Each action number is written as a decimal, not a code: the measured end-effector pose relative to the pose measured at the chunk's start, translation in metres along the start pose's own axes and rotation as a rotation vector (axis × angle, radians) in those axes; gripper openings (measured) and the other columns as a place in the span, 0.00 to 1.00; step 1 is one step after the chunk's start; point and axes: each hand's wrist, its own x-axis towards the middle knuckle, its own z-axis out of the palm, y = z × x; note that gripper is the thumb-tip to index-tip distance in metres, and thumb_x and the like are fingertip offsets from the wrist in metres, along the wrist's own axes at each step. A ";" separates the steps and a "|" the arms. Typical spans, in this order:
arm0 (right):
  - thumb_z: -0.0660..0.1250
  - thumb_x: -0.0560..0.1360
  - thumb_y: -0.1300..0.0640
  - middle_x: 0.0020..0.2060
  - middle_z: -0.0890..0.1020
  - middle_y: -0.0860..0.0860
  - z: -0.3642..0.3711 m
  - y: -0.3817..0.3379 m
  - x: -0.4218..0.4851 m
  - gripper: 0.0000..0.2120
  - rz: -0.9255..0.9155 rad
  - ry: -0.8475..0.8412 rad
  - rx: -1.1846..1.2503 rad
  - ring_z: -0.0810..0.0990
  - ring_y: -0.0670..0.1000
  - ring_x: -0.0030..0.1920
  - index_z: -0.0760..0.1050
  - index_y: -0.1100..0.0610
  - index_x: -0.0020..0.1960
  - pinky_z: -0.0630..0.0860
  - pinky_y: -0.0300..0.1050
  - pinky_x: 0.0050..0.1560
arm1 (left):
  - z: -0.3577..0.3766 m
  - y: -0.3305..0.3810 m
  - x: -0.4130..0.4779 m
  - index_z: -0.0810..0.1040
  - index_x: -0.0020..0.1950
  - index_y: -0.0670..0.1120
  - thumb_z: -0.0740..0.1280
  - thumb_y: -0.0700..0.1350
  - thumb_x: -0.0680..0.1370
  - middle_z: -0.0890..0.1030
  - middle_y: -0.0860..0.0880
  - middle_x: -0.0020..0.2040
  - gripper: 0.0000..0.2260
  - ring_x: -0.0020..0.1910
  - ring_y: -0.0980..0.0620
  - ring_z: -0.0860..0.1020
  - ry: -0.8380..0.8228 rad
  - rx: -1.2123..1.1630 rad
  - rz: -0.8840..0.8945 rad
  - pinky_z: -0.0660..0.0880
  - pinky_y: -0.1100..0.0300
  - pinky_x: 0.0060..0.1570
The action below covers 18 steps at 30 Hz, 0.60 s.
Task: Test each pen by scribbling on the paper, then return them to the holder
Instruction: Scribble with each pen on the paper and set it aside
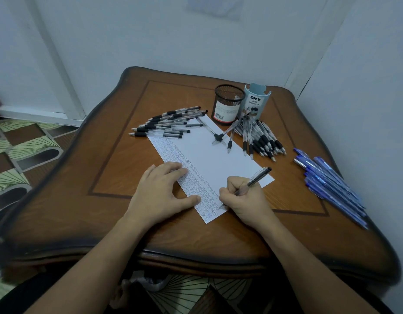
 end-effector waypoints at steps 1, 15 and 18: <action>0.68 0.71 0.60 0.25 0.65 0.53 0.000 0.000 0.000 0.18 -0.005 0.002 -0.002 0.65 0.46 0.29 0.61 0.59 0.29 0.62 0.41 0.31 | 0.000 0.000 0.000 0.73 0.71 0.54 0.55 0.77 0.64 0.70 0.57 0.71 0.43 0.70 0.58 0.65 0.002 -0.003 0.000 0.51 0.52 0.74; 0.69 0.72 0.62 0.24 0.63 0.48 -0.001 -0.001 0.000 0.21 0.007 0.017 0.011 0.64 0.45 0.28 0.61 0.54 0.27 0.62 0.41 0.31 | 0.000 -0.001 0.000 0.72 0.71 0.54 0.54 0.77 0.64 0.69 0.57 0.71 0.43 0.71 0.58 0.65 0.002 0.001 -0.001 0.51 0.52 0.75; 0.69 0.72 0.64 0.26 0.63 0.52 -0.002 0.000 0.001 0.20 0.021 0.000 -0.008 0.63 0.46 0.29 0.60 0.61 0.30 0.61 0.41 0.31 | 0.001 -0.001 0.000 0.72 0.71 0.54 0.55 0.77 0.64 0.69 0.57 0.71 0.42 0.71 0.58 0.65 0.002 0.006 -0.002 0.51 0.52 0.74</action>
